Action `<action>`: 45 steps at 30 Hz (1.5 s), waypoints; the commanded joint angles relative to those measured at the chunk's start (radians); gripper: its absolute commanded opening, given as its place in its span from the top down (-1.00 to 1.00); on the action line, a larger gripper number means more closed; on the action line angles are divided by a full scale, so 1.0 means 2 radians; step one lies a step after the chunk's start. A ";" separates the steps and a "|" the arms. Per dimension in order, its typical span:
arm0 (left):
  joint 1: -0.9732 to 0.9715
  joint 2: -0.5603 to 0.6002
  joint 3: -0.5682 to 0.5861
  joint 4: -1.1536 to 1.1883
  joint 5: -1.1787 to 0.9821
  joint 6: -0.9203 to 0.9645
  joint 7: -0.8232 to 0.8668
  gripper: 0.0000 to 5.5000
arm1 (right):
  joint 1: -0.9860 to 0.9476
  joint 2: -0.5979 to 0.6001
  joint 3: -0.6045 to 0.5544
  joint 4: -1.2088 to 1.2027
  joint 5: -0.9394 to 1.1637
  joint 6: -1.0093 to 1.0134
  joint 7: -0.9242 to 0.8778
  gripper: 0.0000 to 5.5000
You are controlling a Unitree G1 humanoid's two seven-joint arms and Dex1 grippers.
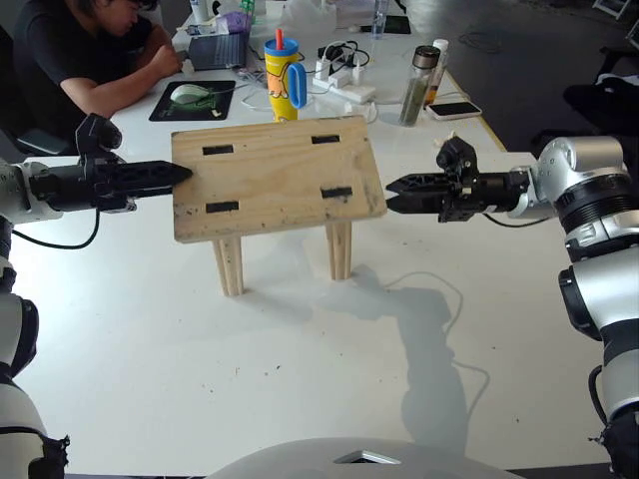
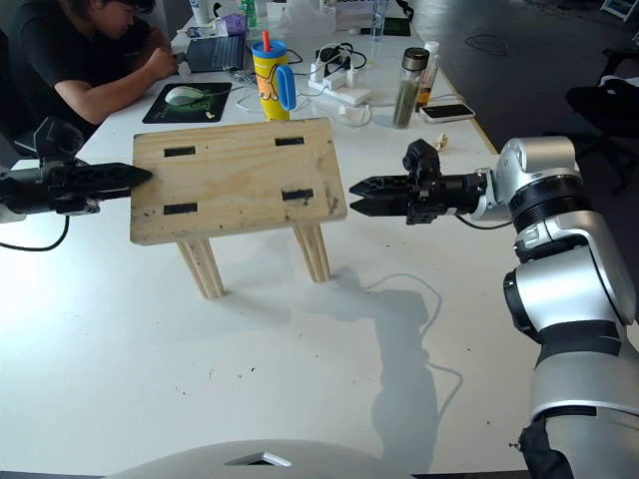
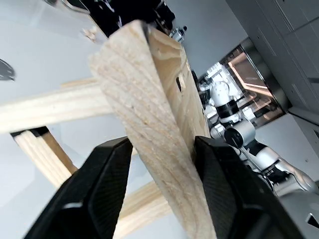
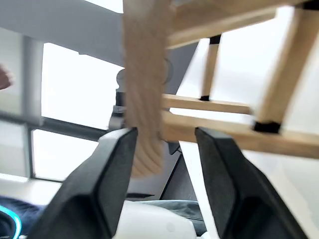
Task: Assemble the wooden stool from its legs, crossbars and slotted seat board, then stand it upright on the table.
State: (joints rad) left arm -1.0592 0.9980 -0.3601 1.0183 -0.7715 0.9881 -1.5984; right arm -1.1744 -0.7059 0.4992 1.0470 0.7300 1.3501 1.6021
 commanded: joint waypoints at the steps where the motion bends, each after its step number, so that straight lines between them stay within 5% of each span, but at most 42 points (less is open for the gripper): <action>1: -0.013 -0.006 0.065 0.104 0.057 -0.069 0.057 -0.10 | -0.012 0.002 -0.050 0.084 -0.061 -0.074 -0.007 -0.09; 5: 0.010 0.015 0.135 0.136 0.079 -0.111 0.081 -0.17 | 0.033 0.000 -0.053 0.070 -0.106 -0.140 0.005 -0.32; 9: 0.070 0.036 0.163 0.103 0.118 -0.175 0.049 -0.17 | 0.131 0.003 -0.060 -0.054 -0.154 -0.287 -0.015 -0.26; 15: 0.344 0.110 0.175 -0.239 0.047 -0.204 -0.008 0.09 | 0.282 0.014 -0.131 -0.313 -0.145 -0.420 -0.090 0.06; 19: 0.456 0.100 0.215 -0.502 0.006 -0.161 0.001 0.33 | 0.301 0.020 -0.101 -0.319 -0.200 -0.521 -0.083 0.31; 24: 0.504 0.047 0.149 -0.632 0.060 -0.195 0.072 0.58 | 0.252 0.077 -0.067 -0.273 -0.234 -0.595 -0.073 0.57; 31: 0.462 -0.046 0.106 -0.643 0.142 -0.242 0.179 0.98 | 0.203 0.145 -0.049 -0.176 -0.286 -0.693 -0.084 0.99; 39: 0.370 -0.074 0.064 -0.522 0.252 -0.329 0.186 0.99 | 0.088 0.202 -0.050 0.017 -0.376 -0.819 -0.125 1.00; 43: 0.264 -0.124 0.042 -0.363 0.314 -0.402 0.206 0.99 | 0.041 0.224 -0.059 0.086 -0.418 -0.846 -0.232 1.00; 45: 0.184 -0.164 0.020 -0.219 0.379 -0.470 0.268 0.99 | 0.020 0.233 -0.052 0.109 -0.459 -0.865 -0.369 1.00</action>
State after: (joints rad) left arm -0.5012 0.7569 -0.2671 0.2757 -0.1587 0.1947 -1.1941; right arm -1.0603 -0.2635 0.3963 1.2008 -0.0964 -0.3375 1.1471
